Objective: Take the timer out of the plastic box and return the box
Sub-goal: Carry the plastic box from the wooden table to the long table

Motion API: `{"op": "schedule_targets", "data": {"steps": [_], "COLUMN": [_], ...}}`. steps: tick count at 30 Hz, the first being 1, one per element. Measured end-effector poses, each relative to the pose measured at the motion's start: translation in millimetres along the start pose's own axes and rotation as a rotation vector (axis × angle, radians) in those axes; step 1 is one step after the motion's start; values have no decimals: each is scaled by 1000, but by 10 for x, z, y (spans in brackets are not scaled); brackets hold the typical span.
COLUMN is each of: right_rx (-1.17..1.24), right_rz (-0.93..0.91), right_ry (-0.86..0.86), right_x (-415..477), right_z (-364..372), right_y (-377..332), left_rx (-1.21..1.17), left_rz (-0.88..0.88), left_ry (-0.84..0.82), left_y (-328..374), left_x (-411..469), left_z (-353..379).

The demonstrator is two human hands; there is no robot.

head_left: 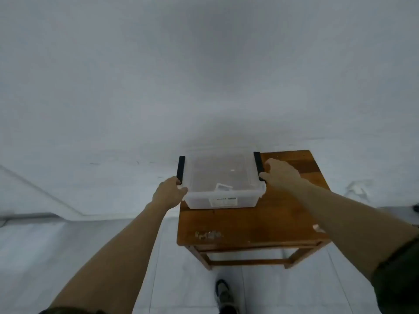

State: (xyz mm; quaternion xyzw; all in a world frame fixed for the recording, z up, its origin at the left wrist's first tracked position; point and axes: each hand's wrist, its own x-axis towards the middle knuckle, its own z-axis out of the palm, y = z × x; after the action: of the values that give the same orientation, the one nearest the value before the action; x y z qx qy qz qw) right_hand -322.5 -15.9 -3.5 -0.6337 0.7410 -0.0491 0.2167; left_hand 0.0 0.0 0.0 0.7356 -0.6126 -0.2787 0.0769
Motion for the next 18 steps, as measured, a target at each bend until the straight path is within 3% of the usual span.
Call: {"op": "schedule_targets", "data": {"steps": [11,18], "right_rx": [187,138], "right_rz": [312,180], "right_ry": [12,199], "right_x": [814,879], "right_z": [546,491], "right_y": [-174,-353], "left_rx": [-307,-416], "left_rz": [-177,-336], "left_ry": [-60,25], "left_y": [-142,-192], "left_x": [1020,1093], "left_z": [299,245]}}
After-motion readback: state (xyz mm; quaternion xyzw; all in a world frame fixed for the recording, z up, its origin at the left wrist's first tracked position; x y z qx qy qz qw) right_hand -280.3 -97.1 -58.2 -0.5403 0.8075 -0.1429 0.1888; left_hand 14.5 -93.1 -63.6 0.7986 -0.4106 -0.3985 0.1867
